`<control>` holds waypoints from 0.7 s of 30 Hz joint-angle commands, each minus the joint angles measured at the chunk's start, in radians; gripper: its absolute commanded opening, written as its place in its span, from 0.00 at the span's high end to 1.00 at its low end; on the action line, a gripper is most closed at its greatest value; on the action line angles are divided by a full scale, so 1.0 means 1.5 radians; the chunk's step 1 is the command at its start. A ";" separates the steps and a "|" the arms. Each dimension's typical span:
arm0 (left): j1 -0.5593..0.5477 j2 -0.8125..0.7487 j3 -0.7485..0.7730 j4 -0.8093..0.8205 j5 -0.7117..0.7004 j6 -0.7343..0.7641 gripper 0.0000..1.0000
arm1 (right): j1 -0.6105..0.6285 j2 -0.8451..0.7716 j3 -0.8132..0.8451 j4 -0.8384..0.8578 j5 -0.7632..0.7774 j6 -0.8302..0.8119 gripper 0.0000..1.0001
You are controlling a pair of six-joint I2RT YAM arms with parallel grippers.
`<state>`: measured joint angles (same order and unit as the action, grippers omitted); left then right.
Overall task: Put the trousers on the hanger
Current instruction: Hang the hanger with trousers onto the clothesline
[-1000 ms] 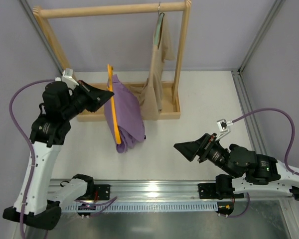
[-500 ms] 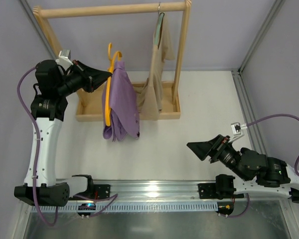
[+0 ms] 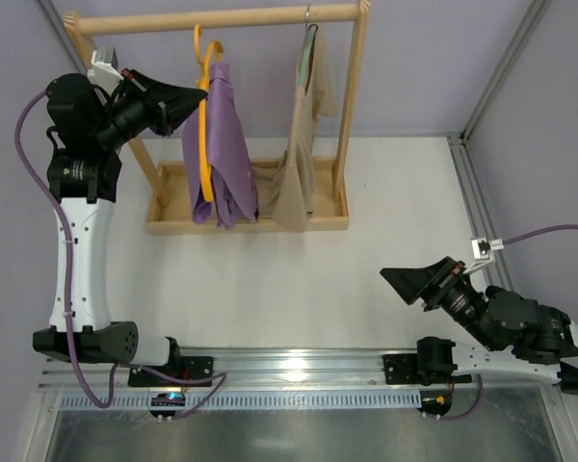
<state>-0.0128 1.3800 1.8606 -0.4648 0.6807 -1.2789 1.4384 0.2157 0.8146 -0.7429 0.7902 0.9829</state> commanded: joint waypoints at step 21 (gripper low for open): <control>0.133 0.169 0.157 0.198 0.074 -0.133 1.00 | 0.002 0.046 0.045 0.014 0.079 -0.029 0.02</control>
<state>0.1692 1.6600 2.0823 -0.3325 0.7364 -1.4601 1.4384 0.2466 0.8509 -0.7639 0.8593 0.9607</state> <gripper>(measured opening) 0.031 0.978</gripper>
